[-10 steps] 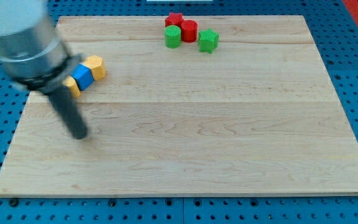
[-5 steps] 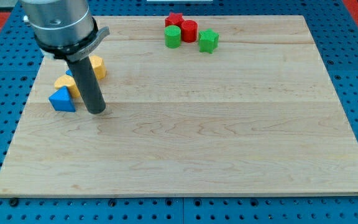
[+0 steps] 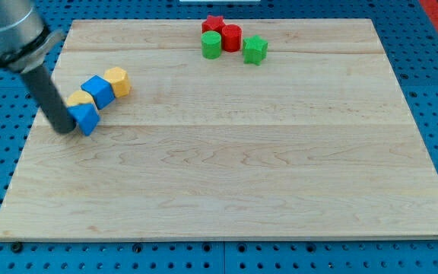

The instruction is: Slide the blue triangle slightly right and bit a down

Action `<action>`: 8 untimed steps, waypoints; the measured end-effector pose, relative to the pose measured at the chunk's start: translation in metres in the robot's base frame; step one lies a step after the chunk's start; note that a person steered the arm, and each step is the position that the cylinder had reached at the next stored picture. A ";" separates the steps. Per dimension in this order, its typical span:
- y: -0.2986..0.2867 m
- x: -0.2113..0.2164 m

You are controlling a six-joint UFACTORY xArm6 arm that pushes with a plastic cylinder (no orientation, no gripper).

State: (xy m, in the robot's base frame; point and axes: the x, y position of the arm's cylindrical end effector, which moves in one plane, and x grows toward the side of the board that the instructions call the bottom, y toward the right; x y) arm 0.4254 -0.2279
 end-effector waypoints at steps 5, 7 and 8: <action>0.161 0.020; 0.125 0.042; 0.083 0.032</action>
